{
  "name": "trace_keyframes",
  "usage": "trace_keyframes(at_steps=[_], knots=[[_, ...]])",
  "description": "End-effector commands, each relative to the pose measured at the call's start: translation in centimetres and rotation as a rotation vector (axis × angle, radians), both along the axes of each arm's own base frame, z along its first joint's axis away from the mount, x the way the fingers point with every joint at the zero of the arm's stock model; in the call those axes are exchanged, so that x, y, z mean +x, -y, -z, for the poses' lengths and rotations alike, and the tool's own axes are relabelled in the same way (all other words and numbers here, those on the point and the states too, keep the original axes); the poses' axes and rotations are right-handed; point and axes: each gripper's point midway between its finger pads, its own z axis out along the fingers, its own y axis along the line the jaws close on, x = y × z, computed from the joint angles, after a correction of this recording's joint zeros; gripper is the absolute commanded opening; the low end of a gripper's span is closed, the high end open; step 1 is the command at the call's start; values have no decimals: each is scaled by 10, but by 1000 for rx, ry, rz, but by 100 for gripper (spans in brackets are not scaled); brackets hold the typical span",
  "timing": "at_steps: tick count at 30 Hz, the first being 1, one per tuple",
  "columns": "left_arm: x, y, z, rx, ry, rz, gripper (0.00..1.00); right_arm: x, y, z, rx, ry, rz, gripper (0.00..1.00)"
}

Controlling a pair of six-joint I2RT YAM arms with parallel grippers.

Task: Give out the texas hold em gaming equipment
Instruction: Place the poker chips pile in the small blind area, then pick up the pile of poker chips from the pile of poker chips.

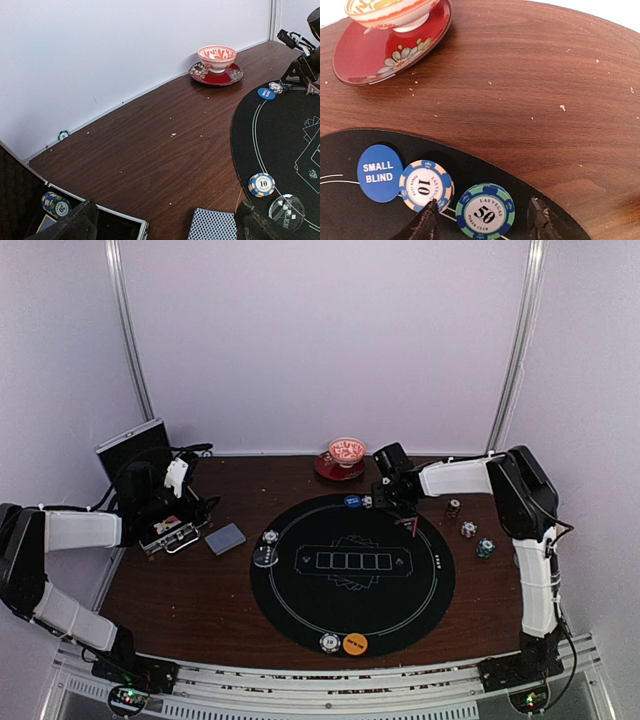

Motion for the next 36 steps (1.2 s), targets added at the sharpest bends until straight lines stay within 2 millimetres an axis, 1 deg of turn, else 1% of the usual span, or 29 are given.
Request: trace_keyframes(at_steps=[1,6,9,10,13,16,19,22,25,28,32,36], knots=[[7,3,-16,-3,44,14,98,-3,0,-42,47,49,11,63],[7,3,-16,-3,45,14,98,-11,6,-58,54,41,17,72],[8,3,-16,-3,43,15,98,-23,14,-73,54,34,29,78],[7,3,-15,-3,43,16,98,-29,20,-76,53,27,40,80],[6,4,-17,-6,45,18,98,-52,41,-80,48,-3,73,83],[5,4,-19,-7,50,21,98,-78,68,-84,44,-12,114,85],[5,4,-19,-9,48,21,98,-105,99,-88,38,-2,171,90],[4,4,-21,-9,53,20,98,-127,135,-88,48,29,258,93],[4,3,-21,-9,54,18,98,-145,163,-82,64,50,333,94],[3,3,-22,-10,56,15,98,-159,187,-61,61,38,403,93],[3,2,-23,-9,59,14,98,-167,209,-34,74,12,471,93],[3,3,-24,-11,61,17,98,-174,225,-20,58,12,534,91]])
